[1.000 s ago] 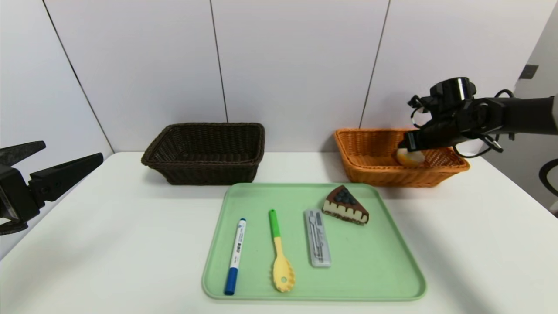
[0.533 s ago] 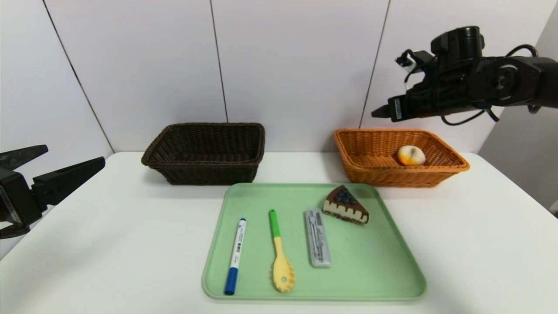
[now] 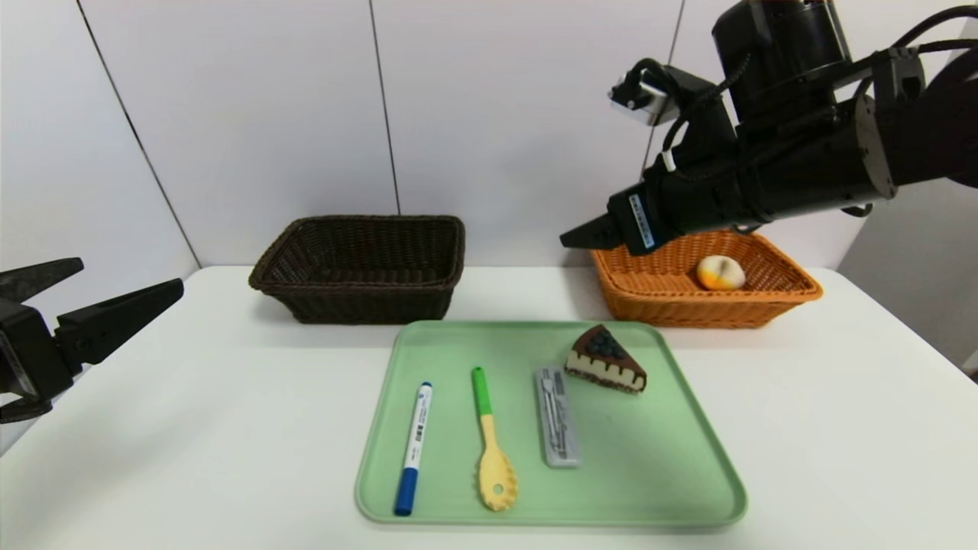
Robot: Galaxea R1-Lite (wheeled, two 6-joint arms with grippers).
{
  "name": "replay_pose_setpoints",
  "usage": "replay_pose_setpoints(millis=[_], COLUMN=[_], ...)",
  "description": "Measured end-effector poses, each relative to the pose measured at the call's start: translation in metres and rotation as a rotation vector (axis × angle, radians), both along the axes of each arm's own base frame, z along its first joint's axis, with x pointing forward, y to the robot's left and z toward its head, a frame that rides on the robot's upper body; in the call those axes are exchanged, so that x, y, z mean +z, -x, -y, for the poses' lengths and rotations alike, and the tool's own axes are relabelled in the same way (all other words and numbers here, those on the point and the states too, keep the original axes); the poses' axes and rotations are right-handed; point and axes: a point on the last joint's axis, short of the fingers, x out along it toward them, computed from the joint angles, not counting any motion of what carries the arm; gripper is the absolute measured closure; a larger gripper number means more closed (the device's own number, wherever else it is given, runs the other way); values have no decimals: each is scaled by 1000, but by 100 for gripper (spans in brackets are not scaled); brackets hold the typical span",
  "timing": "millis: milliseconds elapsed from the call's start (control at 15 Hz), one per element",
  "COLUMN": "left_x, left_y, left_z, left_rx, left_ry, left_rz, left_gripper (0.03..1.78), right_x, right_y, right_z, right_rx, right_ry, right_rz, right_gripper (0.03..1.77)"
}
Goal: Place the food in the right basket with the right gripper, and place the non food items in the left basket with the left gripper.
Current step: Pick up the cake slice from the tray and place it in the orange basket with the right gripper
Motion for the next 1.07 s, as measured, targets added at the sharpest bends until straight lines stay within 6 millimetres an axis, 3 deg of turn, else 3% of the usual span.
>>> replay_pose_setpoints(millis=[267,467,800,1067], left_x=[-4,-7,-7,-11], left_y=[3,5,8,9], left_z=[0,0,0,0], left_rx=[-1,-2,-1,0], left_ry=[-4,-5,-2,-4], left_rz=[-5,-9,-4,-16], left_gripper=[12,12,12,12], right_x=[-28,-40,-63,-84], right_y=[37,49,36,13], right_z=[12,18,10,1], right_rx=[59,80,67,41], right_ry=[132,185,211,218], right_rz=[-164,-280,-359,-380], right_gripper=[14,12,11,11])
